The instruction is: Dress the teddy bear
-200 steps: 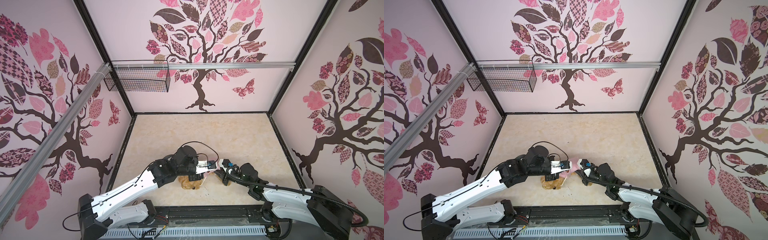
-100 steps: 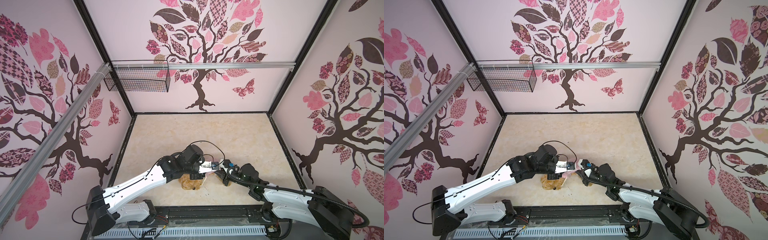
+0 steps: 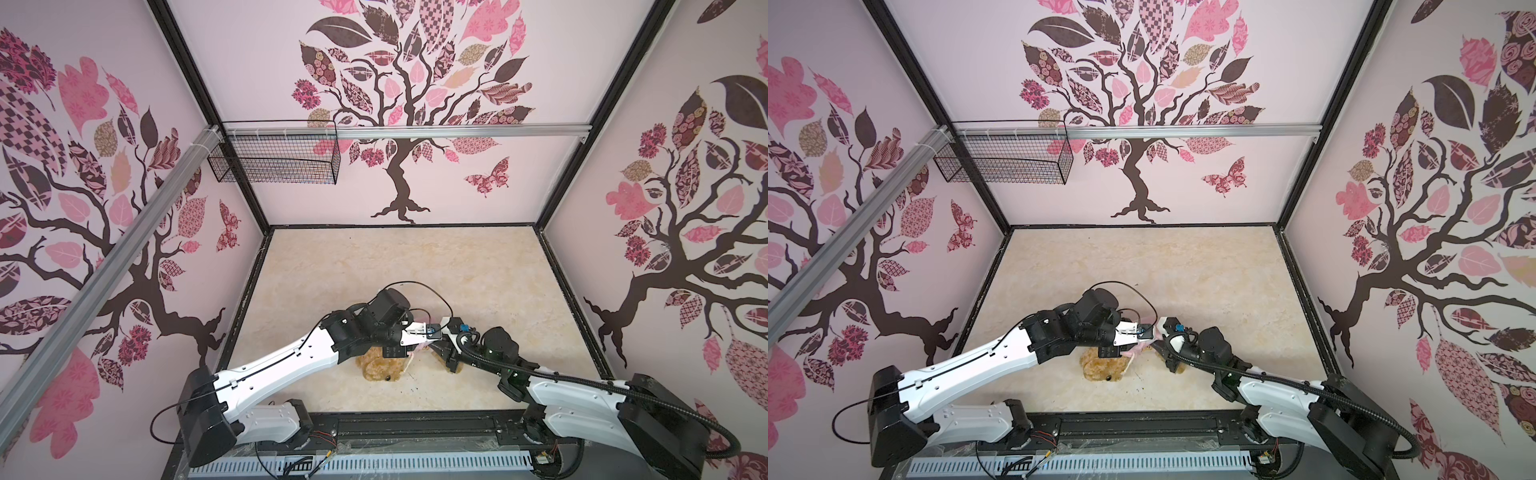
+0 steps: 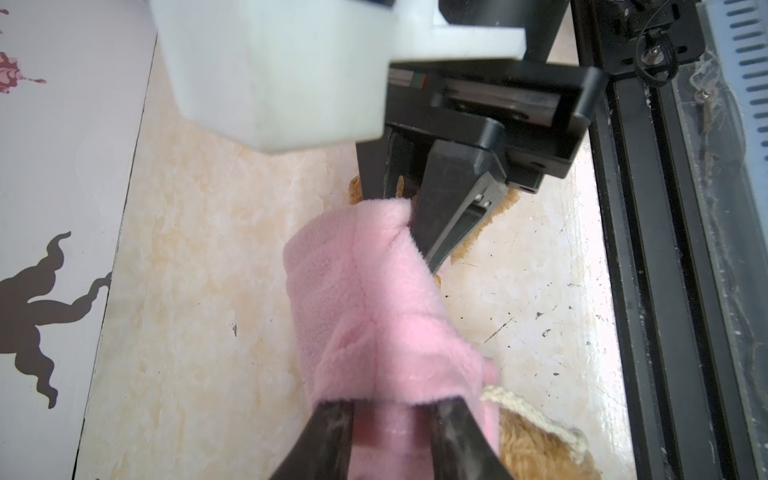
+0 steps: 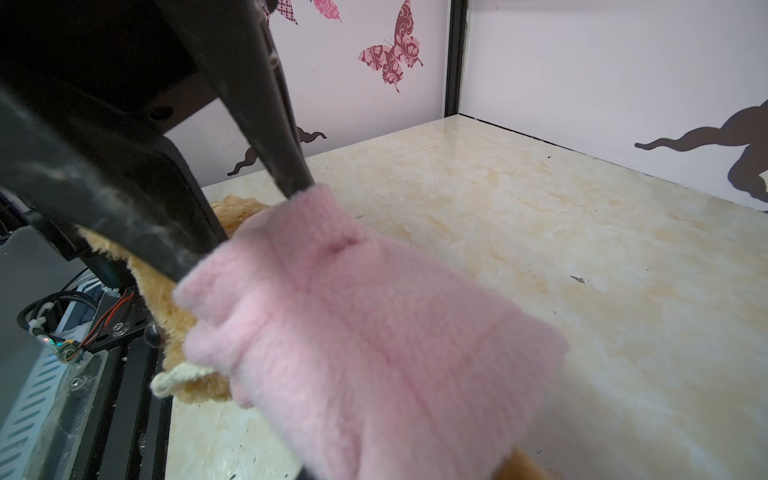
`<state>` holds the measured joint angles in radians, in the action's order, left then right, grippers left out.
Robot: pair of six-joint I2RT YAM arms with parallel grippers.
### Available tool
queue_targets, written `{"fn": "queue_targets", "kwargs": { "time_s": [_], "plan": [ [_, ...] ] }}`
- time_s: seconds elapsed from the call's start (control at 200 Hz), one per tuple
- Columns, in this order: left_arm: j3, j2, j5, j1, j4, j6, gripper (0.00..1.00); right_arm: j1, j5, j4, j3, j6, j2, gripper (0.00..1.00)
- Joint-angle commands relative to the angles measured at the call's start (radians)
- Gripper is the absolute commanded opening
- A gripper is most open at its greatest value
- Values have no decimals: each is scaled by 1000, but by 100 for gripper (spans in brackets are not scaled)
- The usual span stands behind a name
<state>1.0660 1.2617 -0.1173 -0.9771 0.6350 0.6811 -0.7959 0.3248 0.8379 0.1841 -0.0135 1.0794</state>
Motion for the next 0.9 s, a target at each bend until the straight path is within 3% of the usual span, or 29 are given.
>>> {"fn": "queue_targets", "kwargs": {
  "time_s": [0.0, 0.235, 0.6, 0.76, 0.895],
  "plan": [
    [34, 24, -31, -4, -17, -3, 33, -2, 48, 133, 23, 47, -41, 17],
    [31, 55, -63, -5, -52, -34, 35, -52, 34, 140, 53, 57, -56, 17],
    [5, 104, -224, 31, -171, -144, 42, -75, 87, 224, 94, 105, -20, 18],
    [0, 131, -238, 38, -140, -129, 32, -77, 83, 263, 103, 135, -22, 18],
    [-9, 124, -272, 52, -135, -125, 17, -77, 36, 259, 96, 151, -35, 19]
  ]
}}
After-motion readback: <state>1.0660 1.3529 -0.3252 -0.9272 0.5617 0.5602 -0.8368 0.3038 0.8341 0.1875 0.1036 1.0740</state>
